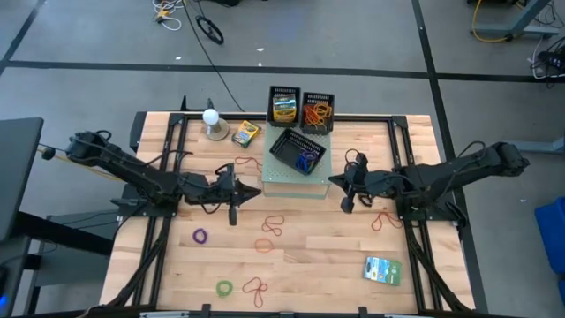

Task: Pick & Place Office Desk Supplies
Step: Put the violet spring keychain into the bottom black bin on the shelf

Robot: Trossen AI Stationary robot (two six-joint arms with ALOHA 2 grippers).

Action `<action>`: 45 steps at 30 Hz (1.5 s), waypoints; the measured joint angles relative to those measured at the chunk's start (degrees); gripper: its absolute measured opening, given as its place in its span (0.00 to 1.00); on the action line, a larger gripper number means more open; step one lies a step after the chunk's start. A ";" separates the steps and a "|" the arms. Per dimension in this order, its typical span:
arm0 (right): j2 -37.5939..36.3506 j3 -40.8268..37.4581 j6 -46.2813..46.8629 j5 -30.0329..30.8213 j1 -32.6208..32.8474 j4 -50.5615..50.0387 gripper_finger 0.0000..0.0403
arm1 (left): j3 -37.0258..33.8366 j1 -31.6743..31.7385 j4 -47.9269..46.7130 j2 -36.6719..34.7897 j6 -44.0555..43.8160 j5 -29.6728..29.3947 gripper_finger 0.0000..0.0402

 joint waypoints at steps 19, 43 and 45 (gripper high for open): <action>-4.72 -11.82 3.12 -4.75 5.26 19.63 0.06 | 2.52 -6.03 -9.84 0.02 -1.83 -3.67 0.16; -1.48 -11.93 2.40 -1.62 17.02 18.84 0.12 | 26.11 -12.12 -70.56 14.23 -30.80 5.48 0.24; -1.50 -11.93 2.40 -1.62 17.02 18.82 0.13 | 26.03 -13.76 -75.43 14.50 -35.32 8.28 0.29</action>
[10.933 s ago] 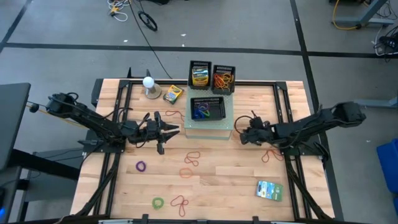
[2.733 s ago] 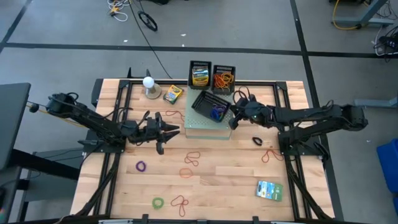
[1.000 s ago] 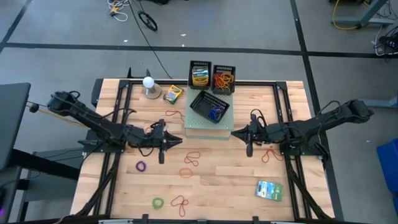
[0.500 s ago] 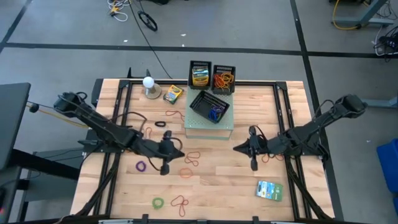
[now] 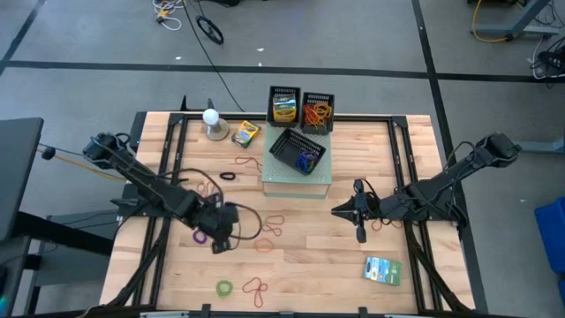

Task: Pick & Place Office Desk Supplies
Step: Put the violet spring keychain into the bottom black bin on the shelf

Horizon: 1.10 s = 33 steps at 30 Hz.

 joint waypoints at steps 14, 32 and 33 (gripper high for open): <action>0.00 0.00 -1.31 -0.04 -0.02 0.31 0.14 | -5.88 -15.20 -8.51 0.47 -13.82 6.06 0.49; 0.00 0.02 -2.94 0.31 -0.07 0.50 0.14 | -14.10 -18.98 -0.47 4.34 -12.28 6.28 0.34; 0.00 0.02 -3.03 0.31 -0.07 0.50 0.14 | -14.06 -18.98 -0.15 5.22 -12.26 6.31 0.32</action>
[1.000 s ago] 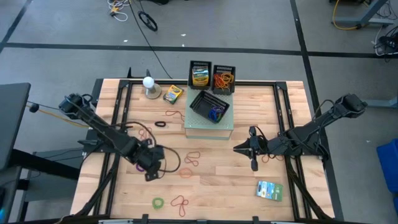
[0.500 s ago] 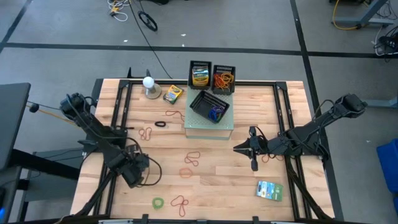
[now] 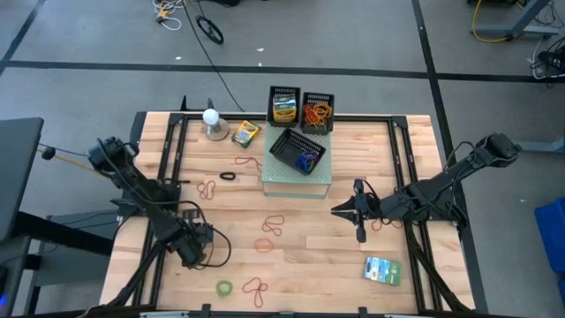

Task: Pick & Place Office Desk Supplies
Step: Put the violet spring keychain into the bottom black bin on the shelf

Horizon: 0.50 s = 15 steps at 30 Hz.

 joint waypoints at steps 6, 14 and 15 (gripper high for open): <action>0.00 0.00 -1.00 0.02 0.00 0.00 0.14 | 0.27 0.02 1.19 1.78 0.16 0.02 0.20; 0.00 0.00 -1.52 0.08 0.00 0.95 0.14 | 3.76 0.15 1.35 -1.94 -1.81 -4.61 0.03; 0.00 0.00 -1.53 0.08 0.00 0.98 0.14 | 4.70 0.13 1.00 -2.44 -1.81 -6.03 0.03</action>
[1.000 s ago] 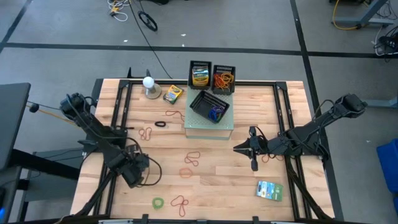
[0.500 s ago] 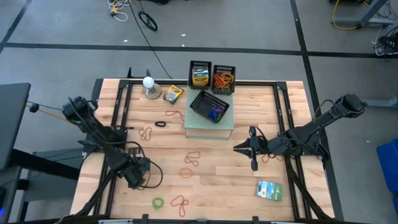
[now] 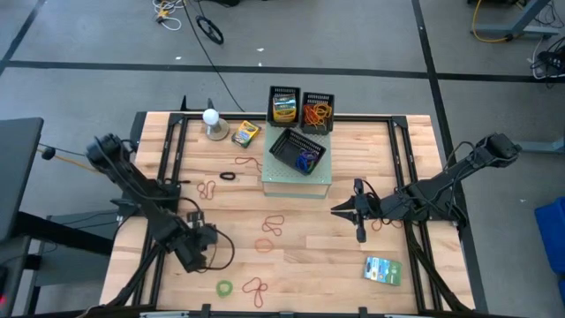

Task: Pick & Place Office Desk Supplies
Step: Put the violet spring keychain into the bottom black bin on the shelf

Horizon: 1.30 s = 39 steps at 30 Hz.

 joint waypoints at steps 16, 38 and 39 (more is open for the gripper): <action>0.01 0.00 0.01 0.01 -0.01 0.77 0.14 | 26.47 20.40 7.20 -4.00 29.62 -20.21 0.04; 0.01 0.01 -0.83 1.67 -0.02 1.07 0.14 | 29.16 53.86 29.68 3.04 56.63 1.04 0.04; 0.00 0.02 -0.87 1.65 -0.02 1.07 0.14 | 29.21 54.25 29.74 3.24 56.81 1.54 0.04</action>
